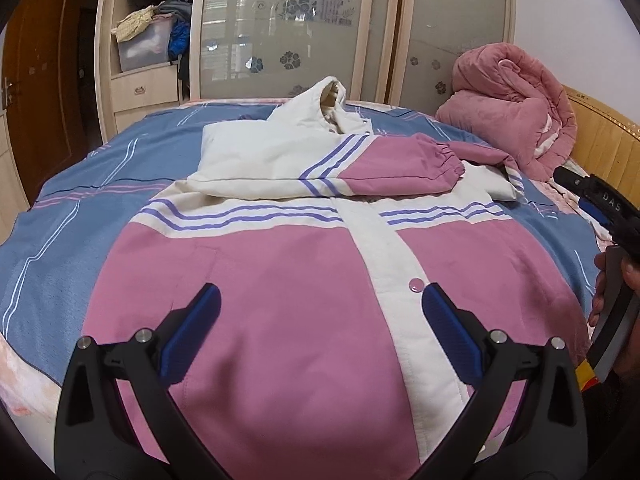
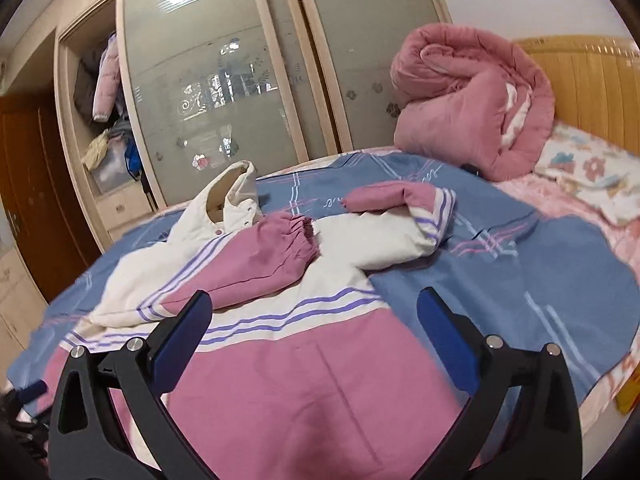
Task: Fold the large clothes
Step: 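Lift the held sleeve over the jacket body and open the right tool, then grasp the folded pink sleeve with the left tool and lift it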
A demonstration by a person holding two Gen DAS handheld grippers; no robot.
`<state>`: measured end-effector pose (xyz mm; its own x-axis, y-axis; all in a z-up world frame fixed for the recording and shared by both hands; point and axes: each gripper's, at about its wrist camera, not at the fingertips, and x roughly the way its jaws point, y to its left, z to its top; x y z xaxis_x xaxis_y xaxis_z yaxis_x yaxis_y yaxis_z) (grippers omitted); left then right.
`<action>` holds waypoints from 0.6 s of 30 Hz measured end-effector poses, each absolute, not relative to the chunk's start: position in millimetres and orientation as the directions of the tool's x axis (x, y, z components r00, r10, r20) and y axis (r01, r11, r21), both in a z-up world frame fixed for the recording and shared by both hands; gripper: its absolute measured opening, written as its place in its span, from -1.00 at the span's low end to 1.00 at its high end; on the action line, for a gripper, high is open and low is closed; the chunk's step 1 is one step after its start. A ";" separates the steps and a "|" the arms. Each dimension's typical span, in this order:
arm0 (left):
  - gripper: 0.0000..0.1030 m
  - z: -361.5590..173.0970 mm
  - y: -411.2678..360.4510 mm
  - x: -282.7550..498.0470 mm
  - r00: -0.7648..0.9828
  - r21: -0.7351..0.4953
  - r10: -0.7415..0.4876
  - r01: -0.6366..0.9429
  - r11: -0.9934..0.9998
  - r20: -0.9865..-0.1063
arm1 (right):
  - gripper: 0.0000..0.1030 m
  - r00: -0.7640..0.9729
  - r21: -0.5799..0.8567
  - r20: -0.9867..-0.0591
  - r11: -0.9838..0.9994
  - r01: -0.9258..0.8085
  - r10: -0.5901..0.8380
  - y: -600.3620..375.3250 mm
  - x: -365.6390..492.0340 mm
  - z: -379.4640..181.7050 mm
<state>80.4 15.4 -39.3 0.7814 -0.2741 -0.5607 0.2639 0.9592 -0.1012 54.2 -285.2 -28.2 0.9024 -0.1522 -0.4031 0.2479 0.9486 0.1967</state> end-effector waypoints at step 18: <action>0.96 25.6 -112.9 222.3 0.428 -0.517 -0.659 0.410 0.751 -0.618 | 0.97 0.888 0.320 -0.455 0.916 0.241 -0.074 -331.2 43.2 -37.8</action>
<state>222.3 -112.9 25.6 0.4282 -0.6589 -0.6184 0.4101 0.7515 -0.5168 43.2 -331.2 -37.8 0.8875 -0.0743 -0.4547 0.2408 0.9162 0.3204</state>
